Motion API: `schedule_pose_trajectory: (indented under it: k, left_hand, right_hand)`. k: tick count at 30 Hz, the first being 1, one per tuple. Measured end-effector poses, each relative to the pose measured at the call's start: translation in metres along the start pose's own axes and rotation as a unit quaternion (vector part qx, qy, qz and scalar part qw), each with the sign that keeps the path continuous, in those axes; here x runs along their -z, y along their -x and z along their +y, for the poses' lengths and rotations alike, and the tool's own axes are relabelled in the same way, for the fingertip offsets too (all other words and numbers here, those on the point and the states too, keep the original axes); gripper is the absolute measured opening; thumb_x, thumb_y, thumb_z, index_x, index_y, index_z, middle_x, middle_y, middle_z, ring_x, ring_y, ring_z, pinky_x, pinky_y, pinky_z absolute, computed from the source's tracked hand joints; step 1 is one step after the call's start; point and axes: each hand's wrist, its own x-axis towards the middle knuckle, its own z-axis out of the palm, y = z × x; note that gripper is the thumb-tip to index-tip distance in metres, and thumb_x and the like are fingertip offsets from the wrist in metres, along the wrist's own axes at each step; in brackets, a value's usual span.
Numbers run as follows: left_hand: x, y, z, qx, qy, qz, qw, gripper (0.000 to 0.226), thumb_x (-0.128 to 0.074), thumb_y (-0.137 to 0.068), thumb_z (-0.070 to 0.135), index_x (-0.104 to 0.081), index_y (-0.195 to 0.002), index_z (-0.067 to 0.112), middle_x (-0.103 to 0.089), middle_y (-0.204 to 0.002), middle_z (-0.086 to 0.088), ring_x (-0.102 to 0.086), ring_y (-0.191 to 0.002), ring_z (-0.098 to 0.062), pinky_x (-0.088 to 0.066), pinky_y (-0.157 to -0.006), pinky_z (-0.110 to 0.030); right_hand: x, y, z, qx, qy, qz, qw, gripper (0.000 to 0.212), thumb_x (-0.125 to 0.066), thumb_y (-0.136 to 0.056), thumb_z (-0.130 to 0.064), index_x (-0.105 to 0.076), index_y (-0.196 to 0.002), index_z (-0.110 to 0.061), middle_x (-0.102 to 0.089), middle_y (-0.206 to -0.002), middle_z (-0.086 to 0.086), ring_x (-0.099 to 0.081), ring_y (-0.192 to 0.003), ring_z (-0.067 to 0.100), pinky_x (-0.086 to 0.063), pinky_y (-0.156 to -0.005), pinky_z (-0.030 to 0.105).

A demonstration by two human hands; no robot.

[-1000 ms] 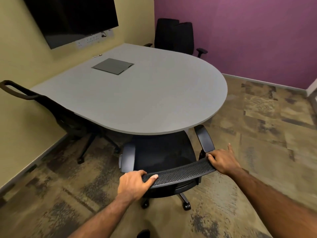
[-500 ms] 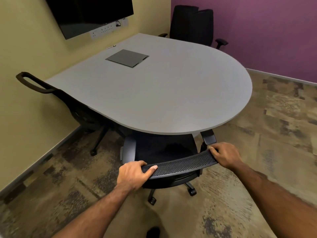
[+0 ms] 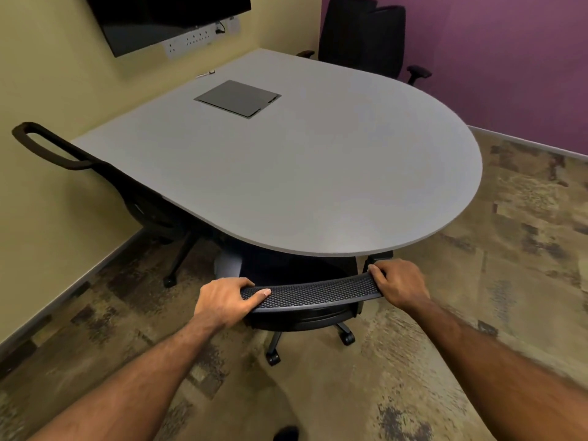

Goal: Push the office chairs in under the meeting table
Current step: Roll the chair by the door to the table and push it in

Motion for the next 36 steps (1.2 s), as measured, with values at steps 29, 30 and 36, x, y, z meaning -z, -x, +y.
schedule_pose_trajectory:
  k: [29, 30, 36]
  left_hand:
    - [0.074, -0.159, -0.182, -0.045, 0.060, -0.159, 0.984, 0.090, -0.059, -0.064, 0.089, -0.067, -0.128, 0.026, -0.065, -0.131, 0.003, -0.056, -0.123, -0.018, -0.044, -0.105, -0.040]
    - [0.074, -0.161, -0.187, -0.038, 0.075, -0.152, 0.985, 0.089, -0.059, -0.067, 0.083, -0.065, -0.132, 0.022, -0.062, -0.137, -0.002, -0.052, -0.129, -0.020, -0.040, -0.109, -0.040]
    - [0.061, -0.148, -0.202, -0.028, 0.036, -0.109, 0.993, 0.096, -0.041, -0.077, 0.090, -0.053, -0.144, 0.022, -0.042, -0.156, -0.007, -0.021, -0.150, -0.028, -0.011, -0.124, -0.050]
  right_hand:
    - [-0.033, -0.042, -0.184, -0.012, 0.045, -0.031, 0.998, 0.113, -0.011, -0.062, -0.105, -0.064, -0.117, -0.022, -0.068, -0.113, 0.002, -0.060, -0.108, 0.028, -0.043, -0.086, 0.049]
    - [-0.035, -0.044, -0.191, -0.014, 0.044, -0.036, 0.998, 0.113, -0.010, -0.062, -0.104, -0.063, -0.118, -0.022, -0.068, -0.115, 0.002, -0.060, -0.109, 0.029, -0.042, -0.086, 0.049]
    - [-0.040, -0.046, -0.212, 0.005, 0.025, -0.065, 0.998, 0.109, -0.013, -0.065, -0.103, -0.063, -0.119, -0.023, -0.069, -0.113, 0.003, -0.062, -0.105, 0.029, -0.045, -0.086, 0.048]
